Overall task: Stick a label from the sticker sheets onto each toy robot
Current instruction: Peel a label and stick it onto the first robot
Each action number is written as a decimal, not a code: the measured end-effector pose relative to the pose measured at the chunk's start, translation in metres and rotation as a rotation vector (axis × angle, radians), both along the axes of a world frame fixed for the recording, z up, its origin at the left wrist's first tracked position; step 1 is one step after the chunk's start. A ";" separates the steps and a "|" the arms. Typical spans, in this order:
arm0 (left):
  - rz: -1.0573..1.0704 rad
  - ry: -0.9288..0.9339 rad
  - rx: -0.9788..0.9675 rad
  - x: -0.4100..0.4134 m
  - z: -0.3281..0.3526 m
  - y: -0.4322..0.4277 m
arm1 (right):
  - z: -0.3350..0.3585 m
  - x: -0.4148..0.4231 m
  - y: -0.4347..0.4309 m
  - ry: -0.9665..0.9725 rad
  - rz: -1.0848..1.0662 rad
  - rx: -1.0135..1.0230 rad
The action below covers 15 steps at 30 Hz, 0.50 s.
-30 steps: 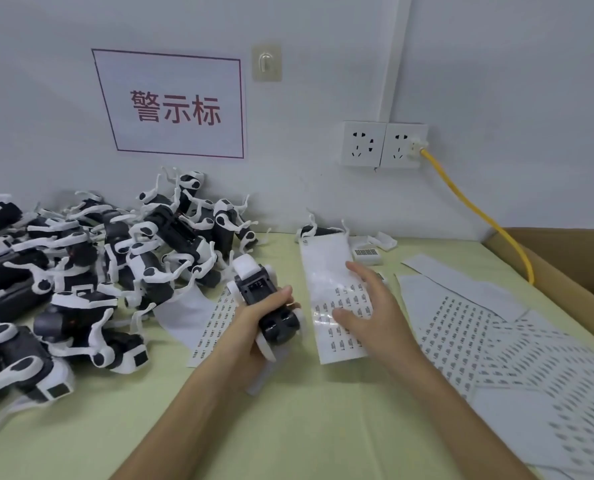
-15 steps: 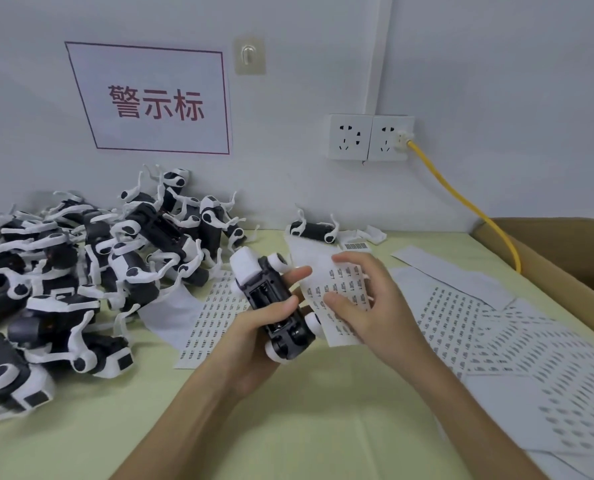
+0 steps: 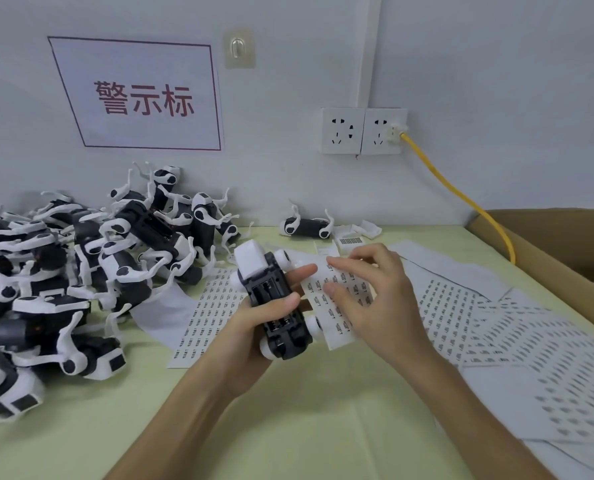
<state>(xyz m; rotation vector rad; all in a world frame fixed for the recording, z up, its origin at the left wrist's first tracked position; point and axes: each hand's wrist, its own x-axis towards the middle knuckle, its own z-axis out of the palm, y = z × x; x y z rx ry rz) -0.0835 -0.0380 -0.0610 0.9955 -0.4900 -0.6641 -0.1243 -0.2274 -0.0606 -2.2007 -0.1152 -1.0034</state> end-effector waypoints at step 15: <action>0.118 -0.051 0.071 0.000 -0.005 -0.003 | 0.004 -0.002 0.002 -0.003 0.078 0.135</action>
